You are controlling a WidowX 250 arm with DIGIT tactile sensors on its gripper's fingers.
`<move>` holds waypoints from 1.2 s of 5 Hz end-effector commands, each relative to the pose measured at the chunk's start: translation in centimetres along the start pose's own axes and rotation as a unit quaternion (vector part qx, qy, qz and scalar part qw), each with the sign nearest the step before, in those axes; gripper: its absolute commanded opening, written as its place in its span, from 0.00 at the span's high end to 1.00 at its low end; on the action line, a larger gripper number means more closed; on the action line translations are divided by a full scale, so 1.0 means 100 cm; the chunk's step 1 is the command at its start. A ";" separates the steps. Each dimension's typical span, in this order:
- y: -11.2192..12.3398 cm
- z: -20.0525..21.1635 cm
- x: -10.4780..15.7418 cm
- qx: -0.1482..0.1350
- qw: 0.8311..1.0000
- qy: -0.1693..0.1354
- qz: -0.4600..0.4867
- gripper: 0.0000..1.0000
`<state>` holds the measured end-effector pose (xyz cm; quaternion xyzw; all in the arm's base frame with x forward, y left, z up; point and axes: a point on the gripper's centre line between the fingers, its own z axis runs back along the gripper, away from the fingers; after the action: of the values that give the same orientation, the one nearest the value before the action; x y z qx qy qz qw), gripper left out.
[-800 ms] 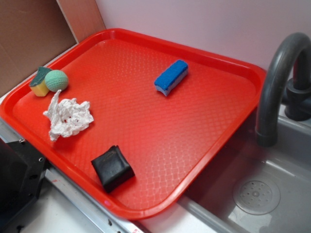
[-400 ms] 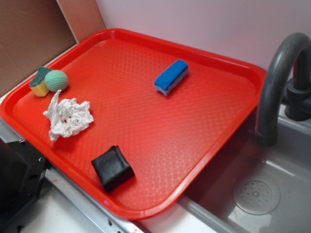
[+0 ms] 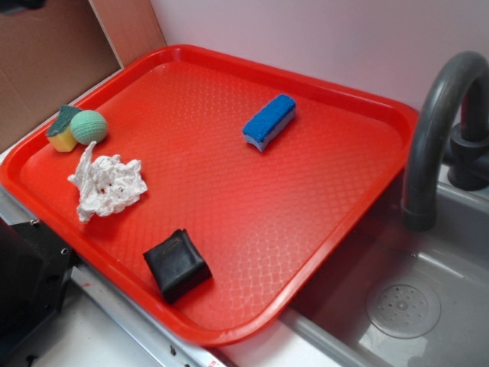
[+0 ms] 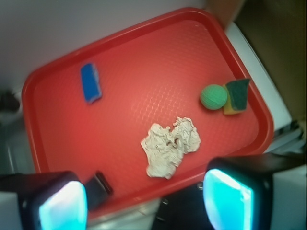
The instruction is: Grab the green ball.
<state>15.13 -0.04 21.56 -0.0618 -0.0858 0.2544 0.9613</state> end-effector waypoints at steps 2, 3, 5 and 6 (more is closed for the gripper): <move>0.049 -0.051 0.037 0.102 0.929 -0.066 0.350 0.00; 0.073 -0.075 0.042 0.083 0.878 -0.056 0.469 0.00; 0.095 -0.108 0.053 0.123 0.836 -0.101 0.525 0.00; 0.103 -0.128 0.059 0.151 0.827 -0.114 0.530 0.00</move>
<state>18.72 10.75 7.36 0.0844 -0.0929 0.7373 0.6638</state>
